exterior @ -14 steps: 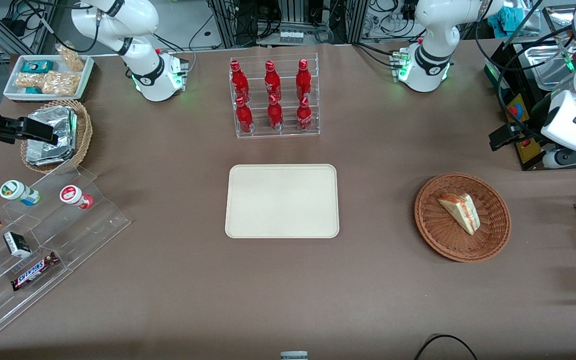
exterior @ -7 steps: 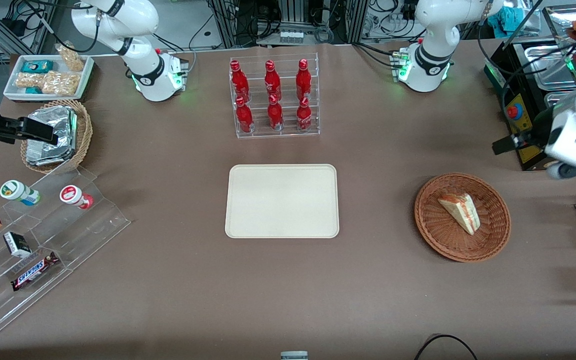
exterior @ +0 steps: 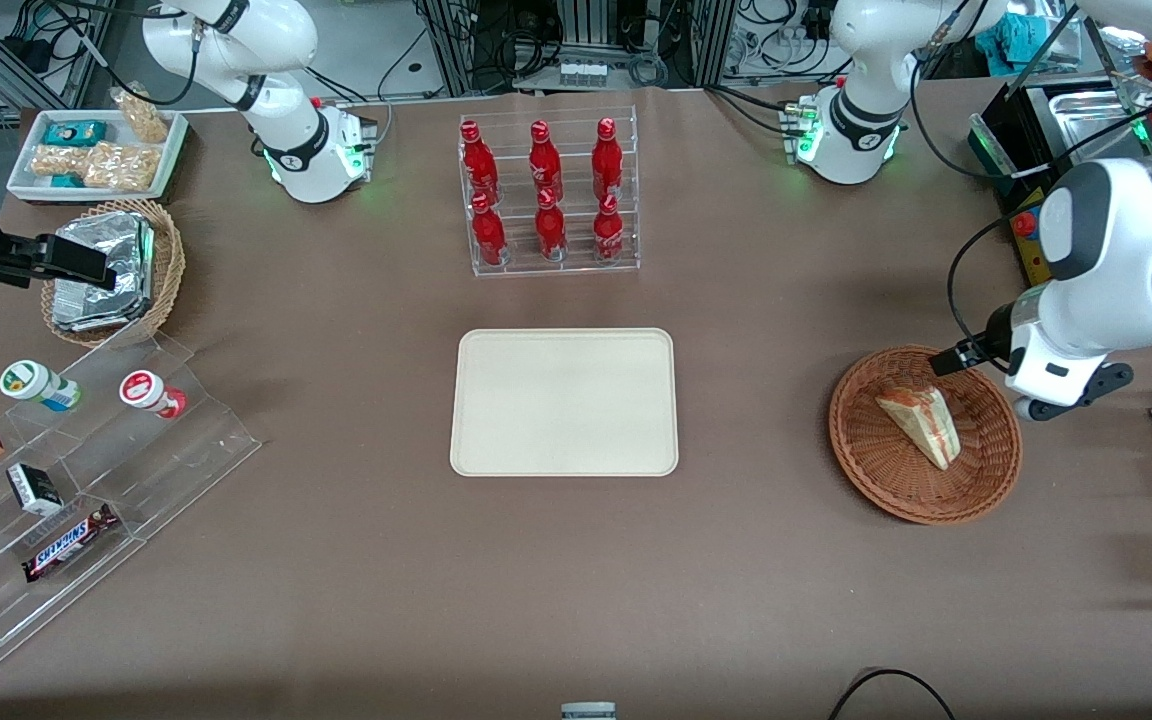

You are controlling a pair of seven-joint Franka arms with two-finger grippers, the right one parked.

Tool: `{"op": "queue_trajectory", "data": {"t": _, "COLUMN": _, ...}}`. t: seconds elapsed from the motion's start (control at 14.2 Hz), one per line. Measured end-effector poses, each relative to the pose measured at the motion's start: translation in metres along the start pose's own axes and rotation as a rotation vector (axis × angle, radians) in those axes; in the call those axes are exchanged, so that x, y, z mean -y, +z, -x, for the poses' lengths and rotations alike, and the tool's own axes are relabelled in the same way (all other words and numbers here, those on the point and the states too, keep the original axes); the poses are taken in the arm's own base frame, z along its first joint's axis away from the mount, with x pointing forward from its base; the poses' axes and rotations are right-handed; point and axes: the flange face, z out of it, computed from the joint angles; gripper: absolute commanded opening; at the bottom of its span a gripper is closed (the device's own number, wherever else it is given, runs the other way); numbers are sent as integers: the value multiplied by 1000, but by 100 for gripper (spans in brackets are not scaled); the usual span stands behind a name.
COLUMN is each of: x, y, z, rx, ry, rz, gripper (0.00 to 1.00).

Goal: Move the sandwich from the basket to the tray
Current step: 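Move the left gripper over the wrapped sandwich in the wicker basket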

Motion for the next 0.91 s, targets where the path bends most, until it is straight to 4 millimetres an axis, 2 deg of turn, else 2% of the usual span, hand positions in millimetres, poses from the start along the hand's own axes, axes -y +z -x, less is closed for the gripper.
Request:
{"op": "queue_trajectory", "data": {"t": 0.21, "x": -2, "y": 34, "z": 1, "rx": -32, "ry": -55, "rz": 25, "gripper": 100}}
{"op": "queue_trajectory", "data": {"t": 0.42, "x": -5, "y": 66, "z": -2, "rx": -37, "ry": -209, "rz": 50, "gripper": 100}}
{"op": "queue_trajectory", "data": {"t": 0.63, "x": -10, "y": 81, "z": -12, "rx": -56, "ry": -305, "rz": 78, "gripper": 100}}
{"op": "queue_trajectory", "data": {"t": 0.91, "x": -14, "y": 96, "z": -19, "rx": -60, "ry": -313, "rz": 92, "gripper": 100}}
